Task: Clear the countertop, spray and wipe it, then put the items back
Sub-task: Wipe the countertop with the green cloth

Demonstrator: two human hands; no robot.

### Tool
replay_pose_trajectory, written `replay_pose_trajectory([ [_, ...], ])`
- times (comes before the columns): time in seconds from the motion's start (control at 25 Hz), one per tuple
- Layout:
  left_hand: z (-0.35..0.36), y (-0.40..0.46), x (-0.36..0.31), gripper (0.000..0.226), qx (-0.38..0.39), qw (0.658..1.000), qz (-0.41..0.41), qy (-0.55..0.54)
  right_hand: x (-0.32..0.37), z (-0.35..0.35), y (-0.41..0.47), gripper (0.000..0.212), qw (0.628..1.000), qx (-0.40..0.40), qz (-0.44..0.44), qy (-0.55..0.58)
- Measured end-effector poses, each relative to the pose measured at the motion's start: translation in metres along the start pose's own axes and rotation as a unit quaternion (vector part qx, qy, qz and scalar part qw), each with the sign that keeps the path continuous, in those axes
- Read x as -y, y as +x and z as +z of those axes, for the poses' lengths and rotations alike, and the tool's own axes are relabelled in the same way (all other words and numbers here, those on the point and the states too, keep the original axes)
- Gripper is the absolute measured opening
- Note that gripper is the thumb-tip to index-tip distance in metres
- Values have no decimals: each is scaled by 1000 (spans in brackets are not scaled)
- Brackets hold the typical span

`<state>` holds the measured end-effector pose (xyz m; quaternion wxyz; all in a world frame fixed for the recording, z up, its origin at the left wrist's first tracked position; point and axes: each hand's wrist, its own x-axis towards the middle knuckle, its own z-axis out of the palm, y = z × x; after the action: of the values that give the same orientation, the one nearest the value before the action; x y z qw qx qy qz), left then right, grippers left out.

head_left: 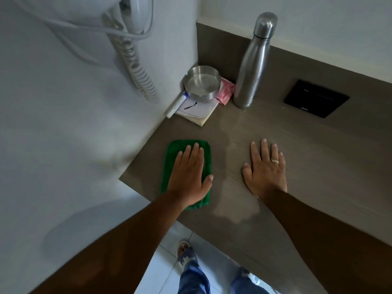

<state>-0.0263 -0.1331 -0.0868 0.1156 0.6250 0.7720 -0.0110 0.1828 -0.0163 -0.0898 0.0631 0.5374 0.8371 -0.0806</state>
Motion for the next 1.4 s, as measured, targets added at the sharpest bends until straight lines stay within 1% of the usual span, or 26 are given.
replay_pose_trajectory([
  [0.12,23,-78,-45,84,15,993,118,-21,-5,-7,-4,67,1000,12,-15,18],
  [0.16,28,-97,-54,85,23,990,134,-24,-8,-10,-6,65,999,16,-27,42],
  [0.2,30,-104,-60,85,29,990,133,-27,-12,-12,-10,62,996,11,-40,81],
  [0.28,24,-89,-74,84,19,994,110,-17,-27,-17,-25,59,977,-12,-43,210],
  [0.36,15,-51,-98,83,23,995,94,-10,-44,-18,-51,60,945,-49,0,323],
  [0.44,8,-2,-131,82,38,996,75,-33,-60,-18,-78,60,926,-87,55,363],
  [0.52,-3,41,-160,80,82,988,77,-105,-68,-19,-95,59,924,-107,88,357],
  [0.6,-14,55,-156,74,100,963,91,-235,-63,-24,-98,60,930,-109,94,339],
  [0.64,-18,51,-140,71,74,952,97,-281,-53,-27,-94,62,935,-107,82,327],
  [0.68,-18,43,-114,69,27,954,90,-283,-39,-30,-85,63,945,-101,64,306],
  [0.72,-16,34,-81,69,-24,969,64,-238,-23,-31,-73,65,958,-84,47,270],
  [0.76,-13,27,-43,70,-51,983,24,-176,-6,-31,-57,68,972,-56,38,223],
  [0.84,-11,14,23,76,-38,995,-64,-73,25,-24,-24,74,992,26,49,115],
  [0.88,-10,11,42,78,-26,995,-84,-44,35,-20,-8,75,994,53,61,69],
  [0.96,-6,11,55,81,-24,996,-78,-20,45,-14,23,72,995,52,81,30],
  [1.04,-1,13,55,80,-30,997,-64,-8,52,-13,52,68,994,23,99,27],
  [1.12,0,12,56,80,-24,998,-62,-6,63,-13,58,67,994,11,104,32],
  [1.16,0,12,57,80,-23,998,-61,-8,68,-9,46,68,996,5,84,31],
  [1.2,0,12,59,80,-23,998,-61,-8,71,-4,24,68,999,6,45,25],
  [1.28,-2,12,58,82,-20,998,-60,-10,58,8,-40,70,999,29,-35,17],
  [1.32,-2,12,57,82,-19,998,-57,-11,36,12,-65,70,998,39,-41,23],
  [1.36,-2,12,56,82,-19,998,-53,-11,6,11,-79,71,999,37,-15,27],
  [1.4,-2,11,56,82,-21,998,-51,-10,-27,7,-83,72,999,23,37,23],
])
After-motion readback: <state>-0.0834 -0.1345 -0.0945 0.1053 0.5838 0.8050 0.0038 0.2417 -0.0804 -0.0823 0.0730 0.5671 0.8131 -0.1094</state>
